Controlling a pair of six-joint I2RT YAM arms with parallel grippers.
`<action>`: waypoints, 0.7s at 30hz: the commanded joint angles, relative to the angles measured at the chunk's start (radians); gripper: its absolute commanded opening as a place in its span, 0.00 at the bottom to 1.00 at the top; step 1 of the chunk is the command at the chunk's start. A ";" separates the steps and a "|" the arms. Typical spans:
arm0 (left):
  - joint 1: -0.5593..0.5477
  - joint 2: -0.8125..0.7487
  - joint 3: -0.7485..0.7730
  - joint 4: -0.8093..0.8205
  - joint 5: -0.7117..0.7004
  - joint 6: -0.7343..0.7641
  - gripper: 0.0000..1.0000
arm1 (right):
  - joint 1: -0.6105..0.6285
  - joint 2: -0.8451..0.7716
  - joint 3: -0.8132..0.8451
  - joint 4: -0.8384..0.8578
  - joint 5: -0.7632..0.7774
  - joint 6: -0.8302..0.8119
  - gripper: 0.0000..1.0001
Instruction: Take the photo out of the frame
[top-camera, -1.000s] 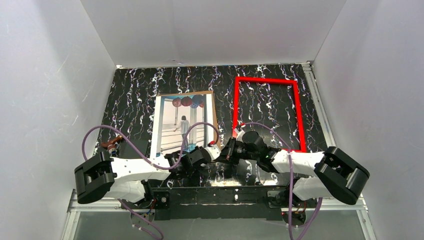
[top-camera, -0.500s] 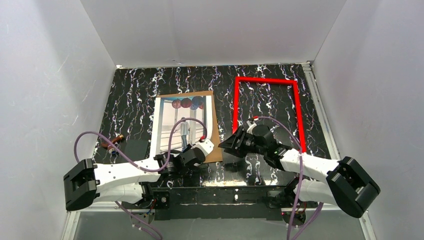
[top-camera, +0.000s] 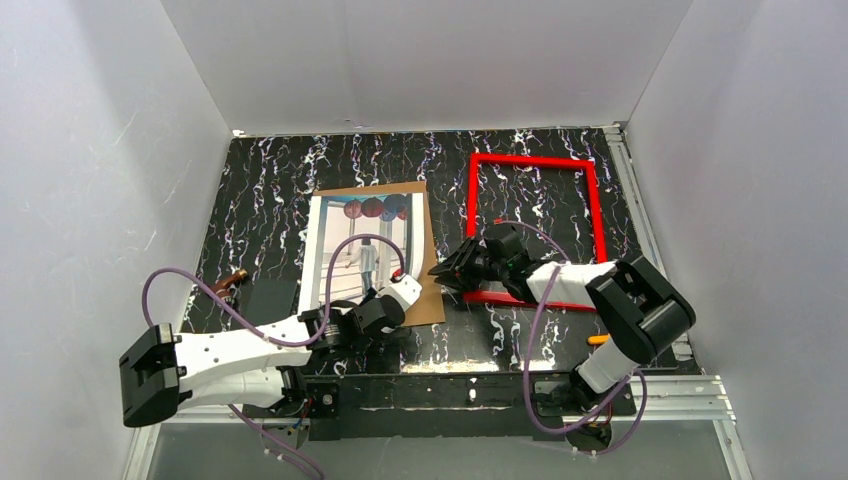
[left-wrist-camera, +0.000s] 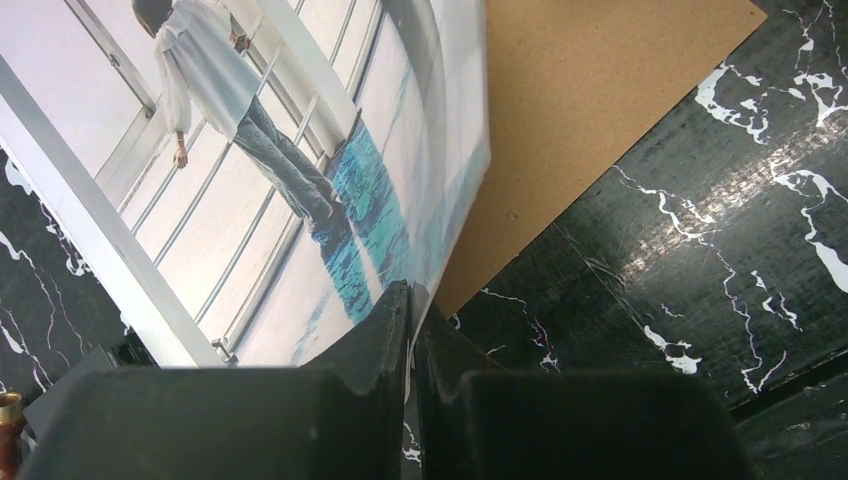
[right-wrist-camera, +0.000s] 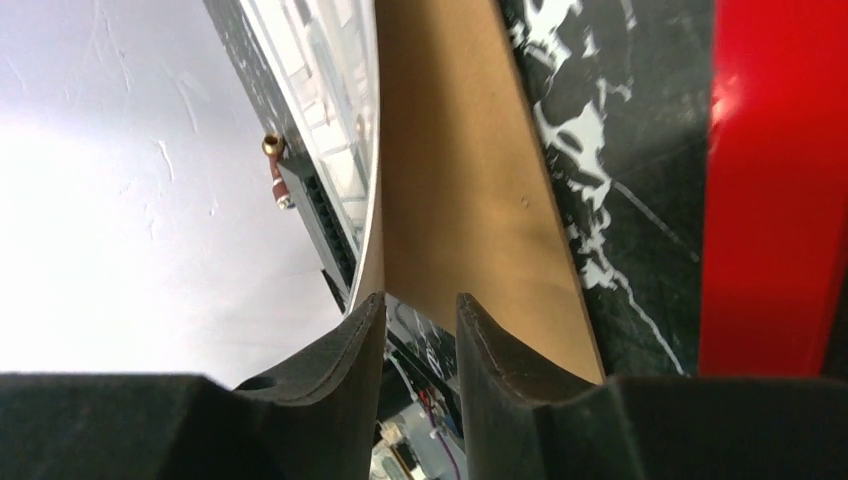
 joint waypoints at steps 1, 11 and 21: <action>0.003 -0.024 -0.006 -0.074 -0.019 -0.034 0.02 | -0.020 0.063 0.067 0.029 -0.023 0.036 0.38; 0.003 -0.027 -0.001 -0.072 -0.013 -0.023 0.00 | -0.023 0.195 0.182 0.061 -0.074 0.033 0.40; 0.003 -0.037 -0.010 -0.072 -0.015 -0.021 0.00 | -0.029 0.163 0.174 0.045 -0.051 0.030 0.42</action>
